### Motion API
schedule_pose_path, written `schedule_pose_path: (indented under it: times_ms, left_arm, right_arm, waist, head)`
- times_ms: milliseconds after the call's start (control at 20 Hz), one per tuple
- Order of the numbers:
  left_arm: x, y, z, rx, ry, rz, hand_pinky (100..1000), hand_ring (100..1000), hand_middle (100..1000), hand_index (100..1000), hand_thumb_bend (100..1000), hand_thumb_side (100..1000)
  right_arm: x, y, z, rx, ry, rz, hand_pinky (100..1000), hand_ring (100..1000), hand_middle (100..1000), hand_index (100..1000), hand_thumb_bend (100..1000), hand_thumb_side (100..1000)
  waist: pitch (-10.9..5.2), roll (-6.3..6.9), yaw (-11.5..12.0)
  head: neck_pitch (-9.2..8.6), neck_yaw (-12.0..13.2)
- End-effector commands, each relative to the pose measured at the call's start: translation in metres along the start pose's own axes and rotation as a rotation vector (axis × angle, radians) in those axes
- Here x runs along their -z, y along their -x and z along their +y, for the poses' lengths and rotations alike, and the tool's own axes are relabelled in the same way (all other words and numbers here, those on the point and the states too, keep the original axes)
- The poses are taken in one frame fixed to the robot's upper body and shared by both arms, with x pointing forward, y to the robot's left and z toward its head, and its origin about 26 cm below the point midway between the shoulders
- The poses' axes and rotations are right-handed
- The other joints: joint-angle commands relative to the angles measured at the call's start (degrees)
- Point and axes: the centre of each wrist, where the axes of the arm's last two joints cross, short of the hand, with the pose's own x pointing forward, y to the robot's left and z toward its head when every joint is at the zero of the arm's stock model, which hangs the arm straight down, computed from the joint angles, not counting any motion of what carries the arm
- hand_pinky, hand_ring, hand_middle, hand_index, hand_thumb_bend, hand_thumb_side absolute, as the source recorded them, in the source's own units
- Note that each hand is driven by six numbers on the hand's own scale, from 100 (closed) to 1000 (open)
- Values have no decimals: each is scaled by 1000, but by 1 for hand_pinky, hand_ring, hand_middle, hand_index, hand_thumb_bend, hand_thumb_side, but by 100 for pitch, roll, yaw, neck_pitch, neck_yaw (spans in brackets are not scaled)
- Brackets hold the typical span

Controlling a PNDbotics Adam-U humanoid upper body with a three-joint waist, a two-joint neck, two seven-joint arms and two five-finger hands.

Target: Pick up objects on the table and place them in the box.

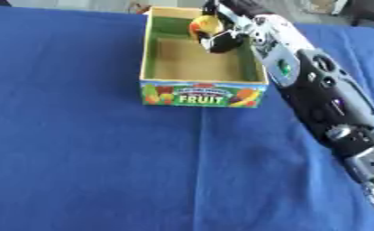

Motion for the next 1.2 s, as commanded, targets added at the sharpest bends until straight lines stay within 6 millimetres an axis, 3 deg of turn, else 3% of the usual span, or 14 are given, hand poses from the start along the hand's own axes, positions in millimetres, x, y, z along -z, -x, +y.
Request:
schedule_pose_path:
  times_ms: [50, 500, 700, 750, 900, 950, 1200]
  left_arm:
    - [6, -6, 0, 1, 10, -30, 448, 575, 571, 787, 100, 983]
    - [7, -6, -1, 1, 12, -33, 448, 570, 571, 786, 100, 981]
    - [7, -6, -1, -2, 11, -33, 449, 570, 571, 786, 100, 982]
    - [7, -6, -1, -3, 11, -32, 449, 570, 571, 786, 100, 982]
    - [7, -6, -1, -3, 11, -33, 449, 570, 571, 786, 100, 981]
    - [7, -6, -1, -4, 11, -33, 449, 570, 571, 786, 100, 980]
    - [6, -6, 0, -3, 9, -30, 450, 569, 572, 786, 100, 979]
  right_arm:
    - [2, 5, -11, 31, -50, 5, 651, 592, 575, 628, 100, 204]
    - [2, 10, -11, 14, -189, 45, 741, 726, 758, 855, 100, 224]
    - [2, 12, -10, -20, -200, 80, 754, 745, 790, 905, 100, 228]
    - [2, 12, -10, -26, -199, 85, 755, 747, 794, 919, 100, 242]
    - [1, 11, -12, -42, -179, 92, 761, 754, 809, 976, 100, 461]
    - [1, 11, -14, -45, -168, 93, 760, 754, 811, 981, 100, 485]
    - [-6, 6, -31, -69, -74, 74, 758, 747, 808, 975, 100, 443]
  waist:
    - [-96, 19, 9]
    - [-79, 2, 22]
    - [-92, 2, 33]
    - [-97, 4, 33]
    - [-111, 9, 27]
    - [-117, 12, 21]
    - [-161, 29, -22]
  head:
    - [-73, -6]
    - [-85, 20]
    - [-87, 15]
    - [-84, 13]
    - [-76, 18]
    - [-74, 24]
    - [-51, 75]
